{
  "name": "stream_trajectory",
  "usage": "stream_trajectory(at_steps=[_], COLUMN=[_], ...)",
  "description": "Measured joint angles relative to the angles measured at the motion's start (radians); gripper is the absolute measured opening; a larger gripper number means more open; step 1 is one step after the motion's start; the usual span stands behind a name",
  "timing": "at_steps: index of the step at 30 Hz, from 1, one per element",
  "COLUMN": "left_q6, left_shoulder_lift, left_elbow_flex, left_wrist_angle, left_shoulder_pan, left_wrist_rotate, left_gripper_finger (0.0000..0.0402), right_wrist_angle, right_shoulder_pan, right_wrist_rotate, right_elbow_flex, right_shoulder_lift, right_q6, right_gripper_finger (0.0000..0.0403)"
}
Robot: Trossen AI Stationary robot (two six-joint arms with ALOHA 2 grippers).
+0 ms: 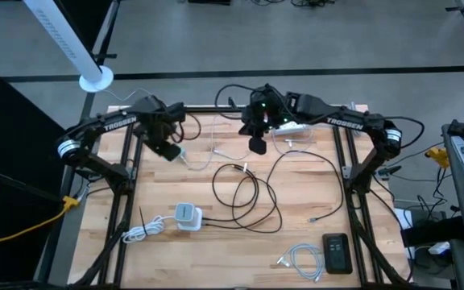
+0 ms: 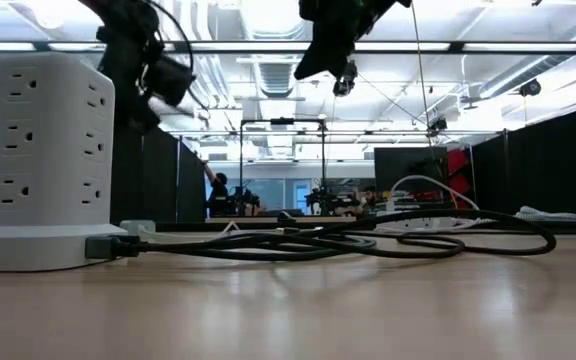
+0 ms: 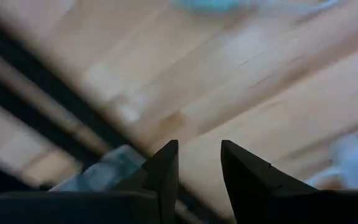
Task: Plug in charger cables
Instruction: Adjust the charger cables
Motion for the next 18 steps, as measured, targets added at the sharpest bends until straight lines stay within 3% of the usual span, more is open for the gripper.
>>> stream_trajectory(at_steps=[5, 10, 14, 18], left_q6=[0.014, 0.007, 0.053, 0.096], left_shoulder_lift=[0.006, 0.091, 0.209, 0.317], left_elbow_flex=[-0.116, -0.194, -0.174, -0.053], left_wrist_angle=[0.236, 0.442, 0.587, 0.799], left_shoulder_pan=[0.007, 0.013, 0.024, 0.041], left_wrist_rotate=[0.003, 0.008, 0.016, 0.007], left_gripper_finger=[0.0092, 0.0082, 0.0074, 0.0069], right_wrist_angle=[0.003, -0.004, -0.003, 0.0], right_shoulder_pan=[0.018, 0.039, 0.062, 0.075], right_wrist_rotate=[0.0, 0.001, 0.0, 0.001], right_elbow_flex=[0.0, 0.0, 0.0, 0.0], right_shoulder_lift=[0.0, -0.005, -0.011, -0.013], right_q6=[-0.004, 0.037, 0.038, 0.033], right_gripper_finger=[0.0, 0.0, 0.0, 0.0])
